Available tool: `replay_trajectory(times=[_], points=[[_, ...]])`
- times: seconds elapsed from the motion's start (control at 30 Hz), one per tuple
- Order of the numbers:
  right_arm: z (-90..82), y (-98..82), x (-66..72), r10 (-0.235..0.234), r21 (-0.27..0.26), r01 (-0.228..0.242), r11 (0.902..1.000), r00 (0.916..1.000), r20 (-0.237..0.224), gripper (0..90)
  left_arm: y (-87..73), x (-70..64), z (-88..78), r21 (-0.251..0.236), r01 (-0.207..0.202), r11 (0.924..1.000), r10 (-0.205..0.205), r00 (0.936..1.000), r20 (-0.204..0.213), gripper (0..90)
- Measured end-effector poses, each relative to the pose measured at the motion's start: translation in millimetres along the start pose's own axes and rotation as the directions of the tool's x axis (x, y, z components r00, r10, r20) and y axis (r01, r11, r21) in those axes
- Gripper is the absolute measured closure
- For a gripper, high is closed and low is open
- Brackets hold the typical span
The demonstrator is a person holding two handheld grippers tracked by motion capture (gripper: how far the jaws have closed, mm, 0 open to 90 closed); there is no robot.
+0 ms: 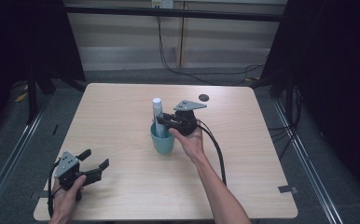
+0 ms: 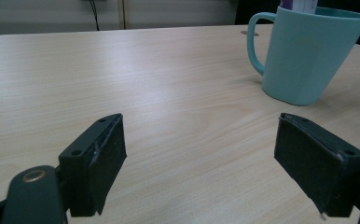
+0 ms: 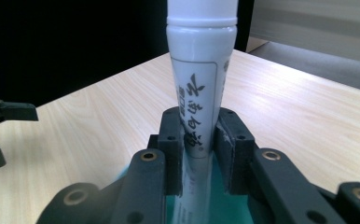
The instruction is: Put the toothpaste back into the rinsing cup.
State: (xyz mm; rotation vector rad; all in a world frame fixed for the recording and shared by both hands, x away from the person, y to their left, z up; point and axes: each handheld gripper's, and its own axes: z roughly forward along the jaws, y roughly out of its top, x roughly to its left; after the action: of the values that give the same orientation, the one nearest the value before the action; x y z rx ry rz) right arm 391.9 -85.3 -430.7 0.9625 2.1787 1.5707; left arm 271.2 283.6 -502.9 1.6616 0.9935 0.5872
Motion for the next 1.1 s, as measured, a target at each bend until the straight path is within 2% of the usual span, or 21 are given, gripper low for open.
replay_trajectory(times=[0.27,0.33,0.43,0.53,0.6,0.7,0.8,0.93,1.1], points=[[-1.2,-0.3,0.2,-0.012,0.003,0.012,0.9999,0.9999,-0.002,70.8,0.0,-0.2,0.0,0.000,-0.003,1.0000,0.003,1.0000,0.001,16.5],[-1.0,0.2,-0.1,-0.003,-0.007,0.003,1.0000,1.0000,-0.002,64.3,0.0,-0.1,0.0,-0.001,-0.005,1.0000,0.005,1.0000,0.003,16.5],[0.7,1.9,4.2,-0.040,0.023,0.039,0.9990,0.9990,0.020,51.8,0.1,-0.1,0.1,0.001,-0.004,1.0000,0.004,1.0000,0.001,16.5],[-0.4,2.7,4.3,-0.009,0.017,0.009,0.9998,0.9999,0.011,45.9,0.1,0.4,0.3,0.002,0.004,1.0000,-0.004,1.0000,0.002,16.5],[-1.1,4.0,5.5,-0.019,0.027,0.018,0.9995,0.9998,0.011,39.1,0.1,0.3,0.4,0.002,0.005,1.0000,-0.005,1.0000,0.001,16.5],[-4.5,6.8,2.2,0.017,0.011,-0.017,0.9998,0.9996,0.021,30.1,0.3,-0.4,0.6,0.002,-0.004,1.0000,0.004,1.0000,-0.006,16.5],[-6.9,8.0,-1.5,0.049,0.002,-0.049,0.9988,0.9985,0.023,25.4,0.2,0.0,0.4,0.000,-0.003,1.0000,0.003,1.0000,0.000,16.5],[-9.6,10.7,-3.3,0.056,-0.003,-0.056,0.9984,0.9980,0.030,18.3,0.4,-0.1,1.1,-0.001,0.003,1.0000,-0.003,1.0000,-0.005,16.4],[-9.3,9.5,-4.3,0.075,-0.005,-0.075,0.9971,0.9968,0.026,16.5,0.5,0.5,1.7,-0.005,0.009,0.9999,-0.009,1.0000,0.002,16.4]])
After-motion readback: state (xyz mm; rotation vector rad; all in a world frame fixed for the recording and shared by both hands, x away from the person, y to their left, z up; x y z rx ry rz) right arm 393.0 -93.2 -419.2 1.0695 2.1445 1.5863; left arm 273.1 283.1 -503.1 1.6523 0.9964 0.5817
